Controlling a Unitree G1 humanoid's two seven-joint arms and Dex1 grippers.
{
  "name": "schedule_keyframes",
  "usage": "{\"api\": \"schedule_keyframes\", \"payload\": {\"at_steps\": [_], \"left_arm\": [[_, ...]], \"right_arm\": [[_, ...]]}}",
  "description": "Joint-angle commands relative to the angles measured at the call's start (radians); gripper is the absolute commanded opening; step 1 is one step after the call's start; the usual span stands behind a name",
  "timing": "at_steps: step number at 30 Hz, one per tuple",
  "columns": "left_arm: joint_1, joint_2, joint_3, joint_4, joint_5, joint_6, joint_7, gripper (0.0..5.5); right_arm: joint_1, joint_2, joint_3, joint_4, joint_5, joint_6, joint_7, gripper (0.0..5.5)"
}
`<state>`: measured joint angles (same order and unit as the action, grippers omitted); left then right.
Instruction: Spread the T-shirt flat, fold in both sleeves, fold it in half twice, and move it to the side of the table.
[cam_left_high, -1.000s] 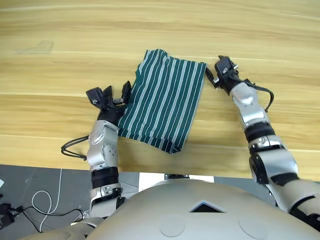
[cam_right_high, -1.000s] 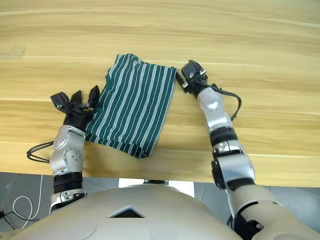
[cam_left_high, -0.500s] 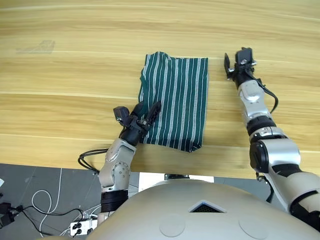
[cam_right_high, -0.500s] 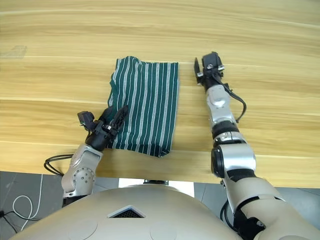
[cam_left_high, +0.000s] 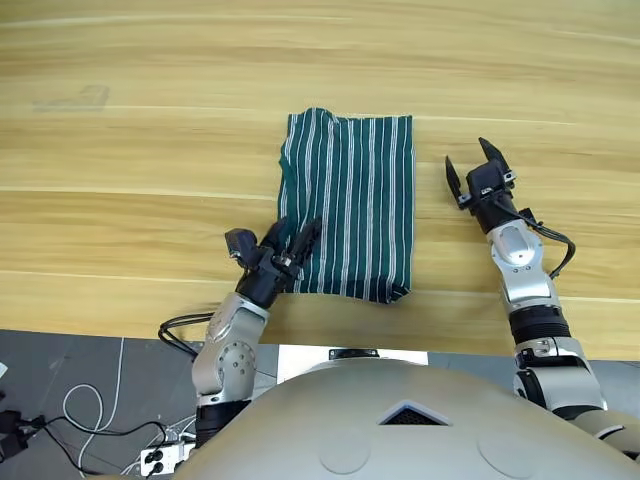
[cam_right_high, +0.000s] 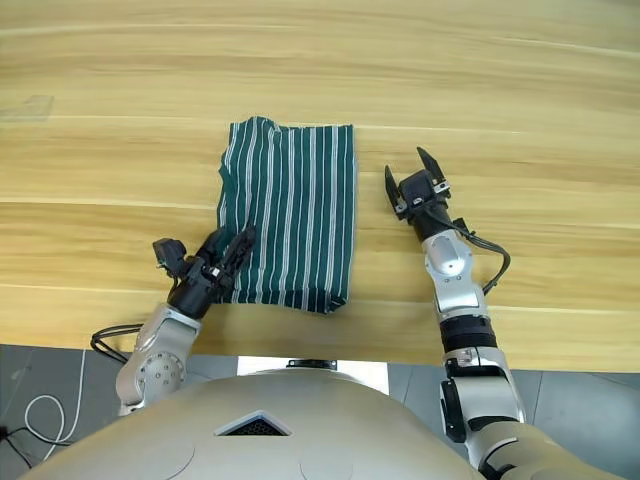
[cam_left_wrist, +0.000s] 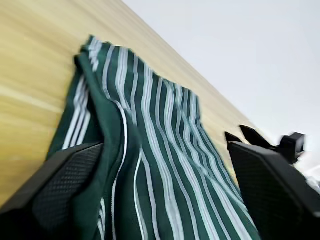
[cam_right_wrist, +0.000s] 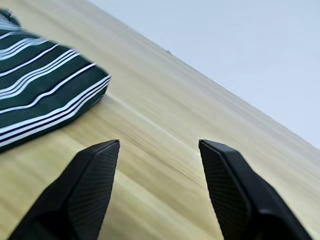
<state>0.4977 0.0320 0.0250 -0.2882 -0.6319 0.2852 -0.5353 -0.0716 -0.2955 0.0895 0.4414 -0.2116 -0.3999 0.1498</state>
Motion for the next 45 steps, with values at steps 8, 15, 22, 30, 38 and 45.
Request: {"api": "schedule_keyframes", "payload": {"at_steps": [8,15,22,30,38,45], "left_arm": [[-0.147,0.018,0.093,-0.043,-0.033,-0.152,-0.04,4.42],[-0.272,0.022,0.012,0.06,0.031,-0.149,-0.049,4.42],[-0.366,0.055,-0.102,0.235,0.164,-0.12,-0.063,4.42],[-0.506,0.05,-0.111,0.465,0.243,-0.118,-0.051,4.42],[-0.601,0.049,-0.063,0.648,0.266,-0.136,-0.037,4.42],[-0.557,0.055,-0.062,0.625,0.252,-0.165,-0.086,4.42]], "right_arm": [[0.301,-0.073,0.172,-0.524,0.053,0.015,0.225,2.92],[0.304,-0.104,0.213,-0.502,0.04,0.011,0.287,2.92],[0.312,-0.107,0.261,-0.428,-0.012,0.009,0.296,2.92],[0.274,-0.169,0.295,-0.16,-0.112,-0.024,0.277,2.92],[0.198,-0.201,0.364,0.003,-0.171,-0.095,0.248,2.92],[0.192,-0.237,0.39,-0.036,-0.122,-0.186,0.293,2.92]]}}
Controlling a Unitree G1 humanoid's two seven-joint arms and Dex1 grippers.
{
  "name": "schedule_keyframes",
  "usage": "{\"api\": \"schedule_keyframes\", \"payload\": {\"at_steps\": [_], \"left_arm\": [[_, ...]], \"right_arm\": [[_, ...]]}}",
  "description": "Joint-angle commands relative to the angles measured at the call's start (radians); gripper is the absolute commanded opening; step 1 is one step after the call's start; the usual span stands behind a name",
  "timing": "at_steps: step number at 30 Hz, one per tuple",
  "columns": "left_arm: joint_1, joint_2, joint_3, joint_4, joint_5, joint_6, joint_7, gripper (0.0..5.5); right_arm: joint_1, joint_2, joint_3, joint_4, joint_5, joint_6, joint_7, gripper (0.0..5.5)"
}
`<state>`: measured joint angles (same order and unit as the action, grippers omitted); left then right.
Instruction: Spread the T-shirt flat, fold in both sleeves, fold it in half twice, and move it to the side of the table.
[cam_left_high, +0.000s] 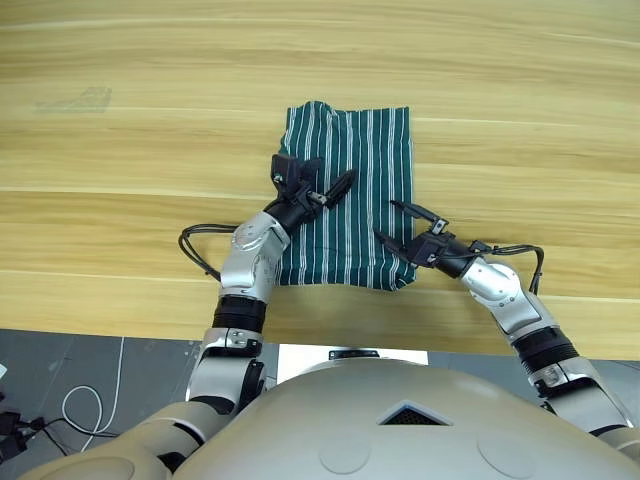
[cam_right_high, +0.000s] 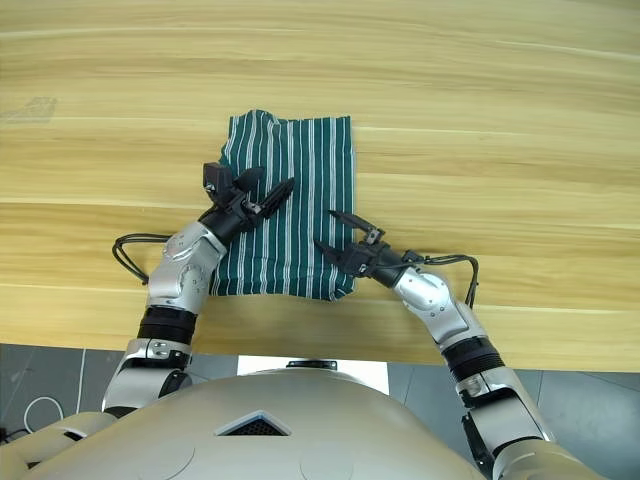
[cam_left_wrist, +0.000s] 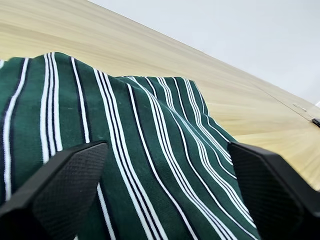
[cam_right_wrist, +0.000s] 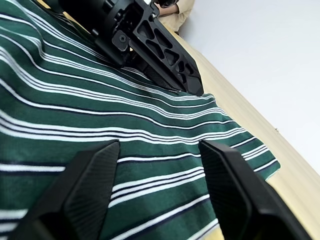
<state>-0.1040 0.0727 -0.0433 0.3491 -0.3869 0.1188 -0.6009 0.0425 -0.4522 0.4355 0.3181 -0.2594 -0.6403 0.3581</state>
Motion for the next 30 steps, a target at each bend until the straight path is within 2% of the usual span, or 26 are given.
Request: {"api": "schedule_keyframes", "payload": {"at_steps": [1,7,12,22,24,26,28,30], "left_arm": [[0.057,0.016,0.009,-0.026,0.003,-0.006,-0.032,4.42],[0.12,0.016,0.032,-0.202,-0.079,-0.016,-0.121,4.42],[0.128,0.013,0.009,-0.148,-0.033,-0.05,-0.125,4.42],[0.138,0.024,-0.004,-0.139,-0.007,-0.106,-0.155,4.42],[0.198,0.072,0.061,-0.247,-0.077,-0.204,-0.256,4.42],[0.236,0.116,0.177,-0.322,-0.162,-0.283,-0.311,4.42],[0.242,0.161,0.311,-0.336,-0.19,-0.359,-0.272,4.42],[0.245,0.198,0.374,-0.319,-0.089,-0.483,-0.214,4.42]], "right_arm": [[0.08,-0.084,0.045,0.072,-0.051,0.041,0.1,2.92],[0.081,-0.101,0.004,-0.075,0.13,0.005,0.179,2.92],[0.109,-0.13,-0.028,-0.214,0.233,0.03,0.251,2.92],[0.183,-0.124,-0.012,-0.301,0.273,0.052,0.338,2.92],[0.199,-0.144,-0.04,-0.295,0.29,0.046,0.345,2.92],[0.191,-0.148,-0.105,-0.253,0.294,0.041,0.31,2.92],[0.149,-0.132,-0.218,-0.191,0.276,0.015,0.21,2.92],[0.121,-0.124,-0.307,-0.166,0.247,-0.007,0.124,2.92]]}}
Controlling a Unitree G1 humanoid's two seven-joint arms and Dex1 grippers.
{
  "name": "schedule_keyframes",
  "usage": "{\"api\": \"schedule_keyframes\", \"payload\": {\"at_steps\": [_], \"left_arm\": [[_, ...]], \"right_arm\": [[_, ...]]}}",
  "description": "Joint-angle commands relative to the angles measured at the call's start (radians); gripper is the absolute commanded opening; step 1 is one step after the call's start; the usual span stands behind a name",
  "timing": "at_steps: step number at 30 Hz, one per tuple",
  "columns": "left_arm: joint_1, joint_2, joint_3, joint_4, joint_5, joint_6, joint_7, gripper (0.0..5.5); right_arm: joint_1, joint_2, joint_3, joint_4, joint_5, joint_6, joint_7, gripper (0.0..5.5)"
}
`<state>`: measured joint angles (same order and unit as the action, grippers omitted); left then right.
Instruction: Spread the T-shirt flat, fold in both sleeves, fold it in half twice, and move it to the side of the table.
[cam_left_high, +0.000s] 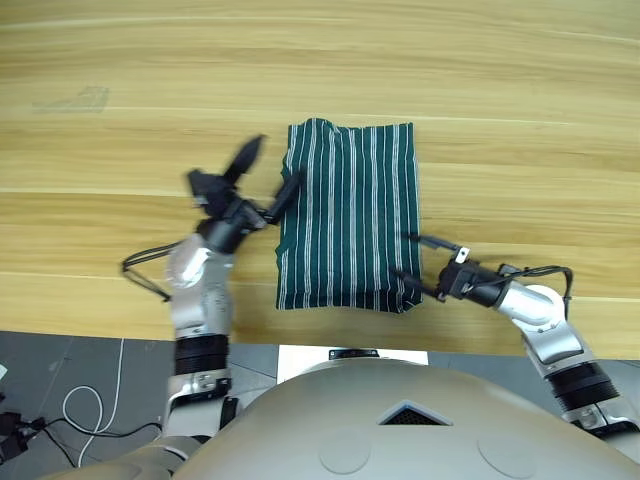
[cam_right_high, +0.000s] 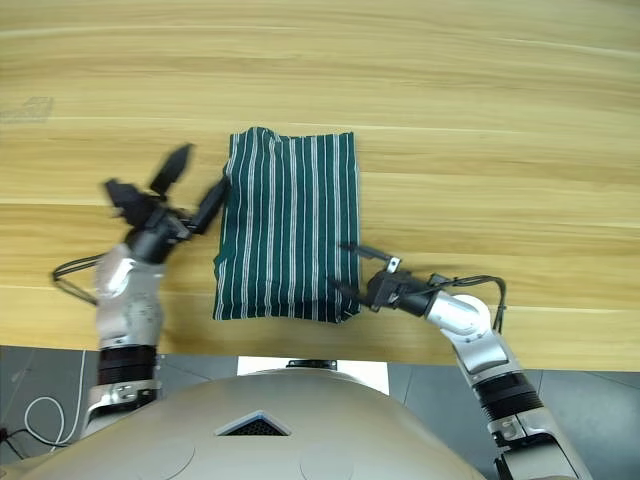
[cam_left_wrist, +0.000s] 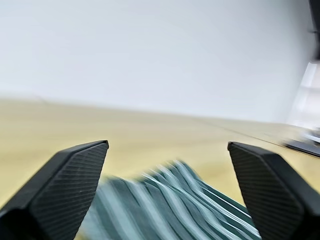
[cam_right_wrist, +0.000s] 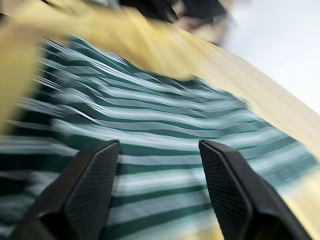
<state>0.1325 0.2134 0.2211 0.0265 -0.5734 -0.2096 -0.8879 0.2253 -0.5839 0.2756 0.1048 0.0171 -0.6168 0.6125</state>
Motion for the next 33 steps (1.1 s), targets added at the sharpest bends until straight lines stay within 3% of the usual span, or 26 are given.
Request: {"api": "schedule_keyframes", "payload": {"at_steps": [1,3,6,9,12,16,23,33], "left_arm": [[0.019,0.091,0.115,0.025,0.244,-0.268,0.112,4.42],[0.06,0.178,0.123,0.07,0.549,-0.468,0.185,4.42],[0.157,0.306,0.132,0.095,0.939,-0.632,0.309,4.42],[0.283,0.425,0.1,0.086,1.191,-0.658,0.374,4.42],[0.423,0.505,0.159,0.032,1.352,-0.62,0.43,4.42],[0.488,0.555,0.186,-0.077,1.429,-0.573,0.479,4.42],[0.417,0.651,-0.073,-0.207,1.356,-0.628,0.402,4.42],[0.259,0.74,-0.324,-0.154,1.286,-0.646,0.332,4.42]], "right_arm": [[-0.069,-0.003,-0.179,0.044,-0.09,-0.04,-0.179,2.92],[-0.08,-0.057,-0.199,0.049,-0.332,-0.077,-0.293,2.92],[-0.091,-0.13,-0.134,0.114,-0.661,-0.132,-0.455,2.92],[-0.096,-0.165,-0.072,0.148,-0.803,-0.183,-0.541,2.92],[-0.121,-0.2,-0.052,0.157,-0.829,-0.26,-0.563,2.92],[-0.138,-0.26,-0.046,0.141,-0.825,-0.373,-0.587,2.92],[-0.106,-0.396,0.027,0.078,-0.689,-0.518,-0.436,2.92],[-0.115,-0.349,0.1,-0.004,-0.61,-0.526,-0.324,2.92]]}}
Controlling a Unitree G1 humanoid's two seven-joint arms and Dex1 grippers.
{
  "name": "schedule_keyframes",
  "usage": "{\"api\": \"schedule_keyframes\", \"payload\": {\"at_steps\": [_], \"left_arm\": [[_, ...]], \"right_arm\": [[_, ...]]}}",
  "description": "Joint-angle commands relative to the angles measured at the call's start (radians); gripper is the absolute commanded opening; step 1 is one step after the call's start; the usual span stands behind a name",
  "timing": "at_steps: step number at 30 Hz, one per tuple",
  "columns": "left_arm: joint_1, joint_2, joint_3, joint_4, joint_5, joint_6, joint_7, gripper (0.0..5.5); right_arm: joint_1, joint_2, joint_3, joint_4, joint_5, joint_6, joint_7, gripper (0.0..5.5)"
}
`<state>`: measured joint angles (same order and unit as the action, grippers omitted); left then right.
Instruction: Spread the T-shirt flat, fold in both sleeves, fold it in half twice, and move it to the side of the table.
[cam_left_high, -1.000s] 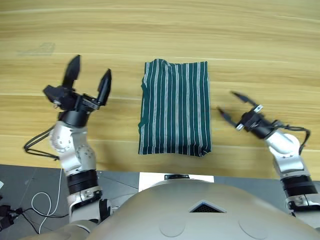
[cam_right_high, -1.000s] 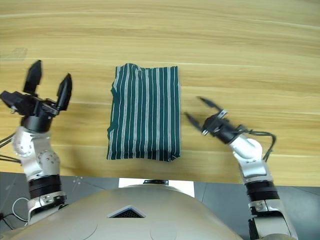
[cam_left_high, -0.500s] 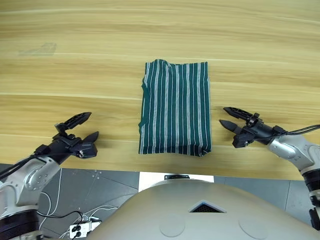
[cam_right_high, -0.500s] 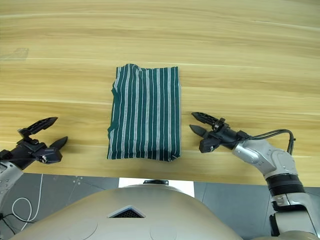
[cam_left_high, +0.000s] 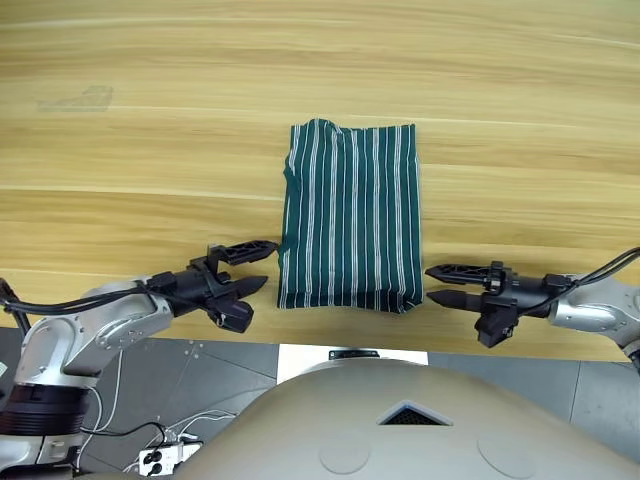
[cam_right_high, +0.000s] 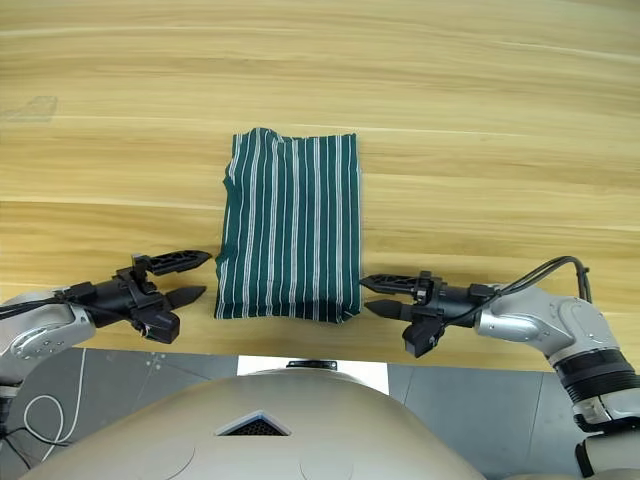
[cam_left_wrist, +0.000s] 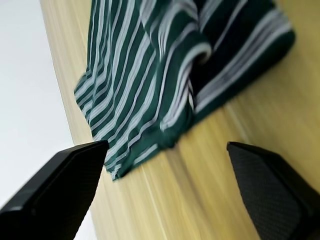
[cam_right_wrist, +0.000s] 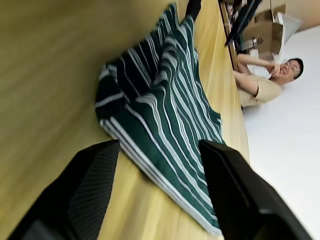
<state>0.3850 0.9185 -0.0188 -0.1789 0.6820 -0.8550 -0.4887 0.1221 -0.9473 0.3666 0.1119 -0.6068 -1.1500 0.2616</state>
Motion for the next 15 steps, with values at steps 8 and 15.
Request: {"api": "schedule_keyframes", "payload": {"at_steps": [8,15], "left_arm": [[0.019,0.11,-0.156,0.044,-0.023,0.002,-0.083,4.42],[-0.091,0.079,-0.287,0.101,-0.029,-0.014,-0.107,4.42]], "right_arm": [[-0.019,0.045,0.025,0.003,0.023,0.004,0.051,2.92],[-0.036,0.081,0.05,0.023,0.015,-0.005,0.063,2.92]]}}
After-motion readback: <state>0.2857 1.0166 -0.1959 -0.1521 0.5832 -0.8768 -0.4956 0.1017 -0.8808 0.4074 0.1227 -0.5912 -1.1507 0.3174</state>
